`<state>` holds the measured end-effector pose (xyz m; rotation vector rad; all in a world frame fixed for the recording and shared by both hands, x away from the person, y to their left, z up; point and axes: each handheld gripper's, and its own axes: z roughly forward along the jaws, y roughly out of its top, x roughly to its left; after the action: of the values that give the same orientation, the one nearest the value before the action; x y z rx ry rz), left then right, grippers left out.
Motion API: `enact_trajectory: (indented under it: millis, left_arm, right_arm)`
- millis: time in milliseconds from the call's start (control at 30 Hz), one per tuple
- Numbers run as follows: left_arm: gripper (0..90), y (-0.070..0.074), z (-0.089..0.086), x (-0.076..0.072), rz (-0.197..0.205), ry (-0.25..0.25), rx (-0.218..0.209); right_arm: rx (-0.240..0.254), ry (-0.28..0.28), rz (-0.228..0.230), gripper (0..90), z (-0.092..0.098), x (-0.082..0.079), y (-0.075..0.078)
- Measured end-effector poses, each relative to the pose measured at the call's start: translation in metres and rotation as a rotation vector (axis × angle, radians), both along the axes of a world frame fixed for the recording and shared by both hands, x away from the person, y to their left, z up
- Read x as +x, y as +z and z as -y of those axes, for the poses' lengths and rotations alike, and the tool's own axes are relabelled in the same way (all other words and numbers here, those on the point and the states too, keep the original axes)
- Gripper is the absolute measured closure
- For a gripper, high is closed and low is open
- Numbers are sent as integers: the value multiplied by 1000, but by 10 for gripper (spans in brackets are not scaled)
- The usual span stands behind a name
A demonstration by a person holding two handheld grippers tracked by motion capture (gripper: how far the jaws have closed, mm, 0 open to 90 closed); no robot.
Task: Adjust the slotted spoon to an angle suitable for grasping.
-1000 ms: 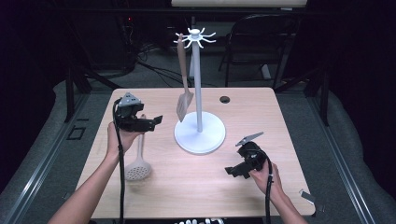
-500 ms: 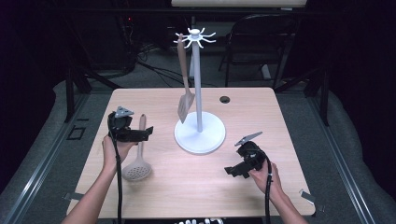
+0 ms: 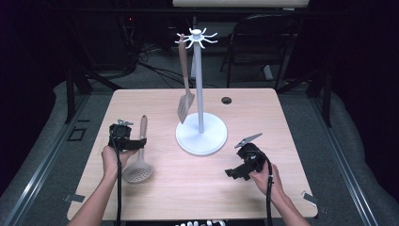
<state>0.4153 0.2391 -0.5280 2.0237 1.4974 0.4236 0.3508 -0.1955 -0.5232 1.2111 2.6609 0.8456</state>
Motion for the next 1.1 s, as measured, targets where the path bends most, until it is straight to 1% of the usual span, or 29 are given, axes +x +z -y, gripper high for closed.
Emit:
enact_trajectory:
  millis: [33, 67, 100, 133, 167, 200, 233, 333, 367, 400, 433, 500, 533, 567, 667, 867, 967, 1100]
  left_arm:
    - [348, -3, 0, 2, -16, 8, 8]
    - [376, -6, -2, 4, -34, 2, 3]
    - [416, -9, -3, 6, -46, 9, 3]
    - [423, -11, -3, 7, -53, 13, -2]
    - [446, -13, -4, 8, -58, 15, -14]
    - [482, -15, -4, 9, -66, 13, -18]
    - [492, -16, -4, 10, -68, 11, -20]
    - [541, -21, 0, 12, -102, -8, -11]
    - [563, -23, 1, 13, -107, -4, -15]
    - [576, -24, 3, 14, -113, -5, 20]
    - [587, -25, 5, 14, -111, -4, 46]
    - [619, -27, 6, 15, -129, -10, 55]
    - [639, -28, 7, 15, -131, -14, 61]
    - [647, -28, 7, 15, -133, -16, 72]
    - [657, -29, 6, 15, -135, -18, 68]
    - [655, -29, 6, 16, -138, -28, 68]
    - [659, -29, 4, 16, -143, -30, 53]
    - [672, -28, 2, 16, -165, -54, 42]
  right_arm:
    - [4, 1, -7, 28, -1, 0, 0]
    - [3, 2, -7, 28, -1, 0, -1]
    - [-12, 8, -6, 28, 0, 1, -1]
    - [-4, 4, -7, 28, 0, 1, -1]
    - [-4, 1, -7, 29, 0, 1, -2]
    - [-13, -2, -7, 30, 0, 1, -1]
    - [-7, -5, -8, 30, 0, 1, -2]
    - [-8, -8, -9, 31, -1, 1, -2]
    - [-30, -4, -11, 31, 0, 1, -1]
    - [-18, -1, -17, 31, -1, 2, -3]
    - [-12, -1, -18, 31, 0, 2, -4]
    - [-13, -3, -19, 32, 0, 2, -4]
    - [-7, -6, -20, 32, 0, 2, -4]
    - [-6, -9, -18, 33, 0, 1, -4]
    - [-17, -7, -9, 34, 1, 1, -3]
    - [-18, -5, -10, 34, 0, 1, -3]
    - [-8, -5, -11, 35, 0, 1, -3]
    - [-10, -3, -12, 35, 0, 0, -3]
